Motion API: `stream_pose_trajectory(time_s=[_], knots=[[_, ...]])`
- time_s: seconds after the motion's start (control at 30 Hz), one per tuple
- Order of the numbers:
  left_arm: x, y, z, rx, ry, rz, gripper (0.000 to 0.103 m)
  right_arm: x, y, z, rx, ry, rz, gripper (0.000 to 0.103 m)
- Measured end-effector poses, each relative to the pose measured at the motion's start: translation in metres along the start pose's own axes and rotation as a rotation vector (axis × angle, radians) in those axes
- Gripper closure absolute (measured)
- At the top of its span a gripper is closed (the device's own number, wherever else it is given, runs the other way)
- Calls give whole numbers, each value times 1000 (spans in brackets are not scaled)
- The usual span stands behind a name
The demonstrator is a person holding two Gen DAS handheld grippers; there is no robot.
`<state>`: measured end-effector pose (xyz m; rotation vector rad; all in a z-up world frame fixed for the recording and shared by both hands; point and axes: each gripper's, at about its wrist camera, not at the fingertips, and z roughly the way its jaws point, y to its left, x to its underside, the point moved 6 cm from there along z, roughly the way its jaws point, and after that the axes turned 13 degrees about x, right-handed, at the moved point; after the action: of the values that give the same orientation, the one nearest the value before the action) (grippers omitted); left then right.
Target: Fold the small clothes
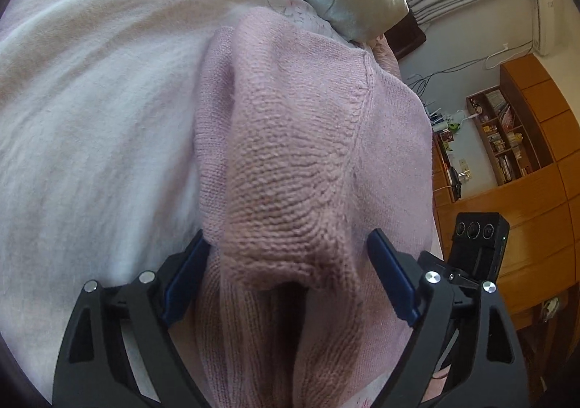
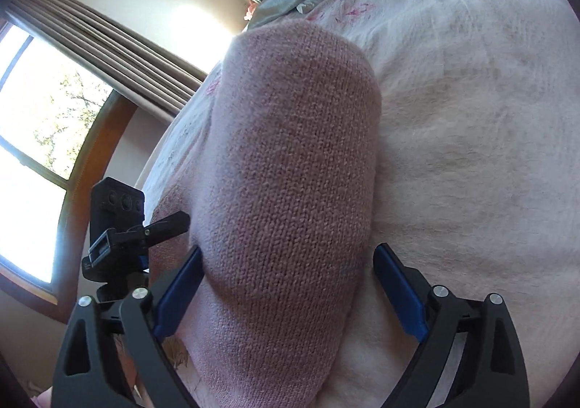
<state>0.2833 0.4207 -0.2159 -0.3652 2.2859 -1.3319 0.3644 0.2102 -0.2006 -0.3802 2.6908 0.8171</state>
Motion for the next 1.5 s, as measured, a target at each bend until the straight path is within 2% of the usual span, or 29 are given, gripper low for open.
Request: stream_pose_trajectory(time_s=[0.03,0.1,0.13,0.2,0.27,0.33,0.53,0.77,0.9,1.03,1.1,1.17,1.27,1.33,1.5], knots=[[1,0,3,5,8,3,23,-1,-1,5,-28,5,18,8],[5,2,6,86,15,-41,49,-4,-1,11,-56,-1,40,8],[6,4,6,127,2,-63,53,-4,1,12,-66,-1,45,16],[10,4,3,144,-14,-63,59,-5,4,8,-69,-6,44,26],[15,-3,-3,173,-29,-67,62,-4,8,-2,-79,-9,24,41],[23,-18,-9,205,-44,-47,64,-3,13,-17,-95,-20,10,44],[74,-82,-24,287,-53,13,65,23,19,-87,-133,-71,-54,46],[168,-147,-7,324,-6,95,64,96,-11,-170,-126,-121,-50,45],[214,-143,10,294,31,84,64,139,-39,-183,-91,-111,-20,45],[240,-102,33,201,59,13,60,177,-71,-150,-15,-38,36,43],[244,-90,35,199,53,16,56,188,-80,-141,-29,-40,66,40],[244,-89,32,183,55,39,54,193,-79,-144,-32,-55,75,36],[245,-94,22,101,46,58,47,202,-75,-158,5,-62,65,30],[250,-99,10,50,27,87,41,212,-75,-170,27,-72,50,28],[266,-105,-18,-31,-11,135,37,243,-80,-192,21,-88,56,28]])
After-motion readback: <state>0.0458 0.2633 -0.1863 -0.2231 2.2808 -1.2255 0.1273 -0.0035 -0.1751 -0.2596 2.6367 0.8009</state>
